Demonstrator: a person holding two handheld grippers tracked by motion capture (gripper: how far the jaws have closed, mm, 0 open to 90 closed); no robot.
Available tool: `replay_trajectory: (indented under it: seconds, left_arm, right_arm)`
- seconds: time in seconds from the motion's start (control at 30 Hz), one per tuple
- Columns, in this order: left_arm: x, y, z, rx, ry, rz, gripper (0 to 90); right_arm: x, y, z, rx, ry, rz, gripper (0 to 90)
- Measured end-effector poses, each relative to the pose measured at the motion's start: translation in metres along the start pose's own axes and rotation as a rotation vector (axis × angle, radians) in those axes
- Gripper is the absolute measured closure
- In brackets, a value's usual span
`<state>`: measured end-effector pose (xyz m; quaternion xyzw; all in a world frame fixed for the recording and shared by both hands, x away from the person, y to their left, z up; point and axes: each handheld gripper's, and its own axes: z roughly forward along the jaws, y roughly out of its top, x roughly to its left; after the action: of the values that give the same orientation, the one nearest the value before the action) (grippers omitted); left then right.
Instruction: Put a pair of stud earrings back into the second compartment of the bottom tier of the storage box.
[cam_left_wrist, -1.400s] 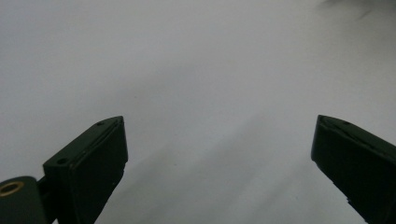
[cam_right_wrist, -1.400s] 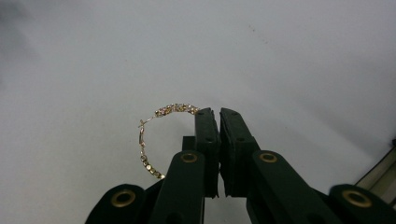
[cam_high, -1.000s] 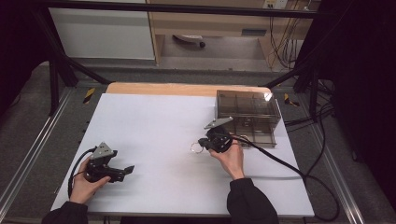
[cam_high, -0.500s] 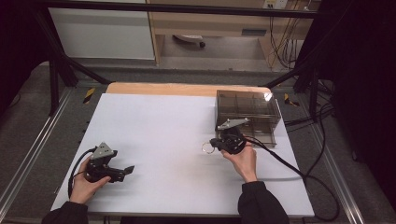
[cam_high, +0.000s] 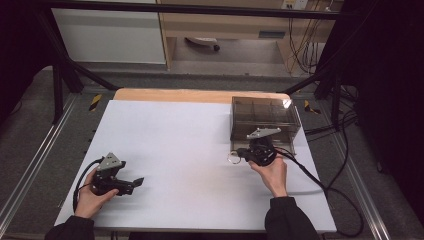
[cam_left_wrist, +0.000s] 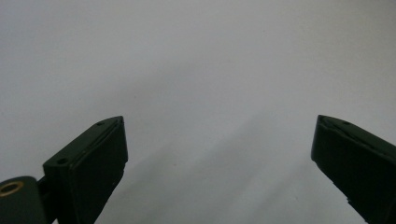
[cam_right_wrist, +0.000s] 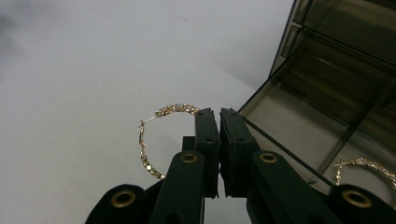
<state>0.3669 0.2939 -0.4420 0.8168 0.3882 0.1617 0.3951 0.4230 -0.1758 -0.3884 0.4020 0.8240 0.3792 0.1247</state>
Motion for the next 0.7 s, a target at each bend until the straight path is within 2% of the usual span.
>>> replay_trajectory:
  seconds: [0.7]
  left_arm:
    - [0.000,0.000,0.000,0.001,0.001,0.000,3.8]
  right_arm:
    - [-0.035,-0.019,-0.026,-0.015,-0.078,0.066,87.0]
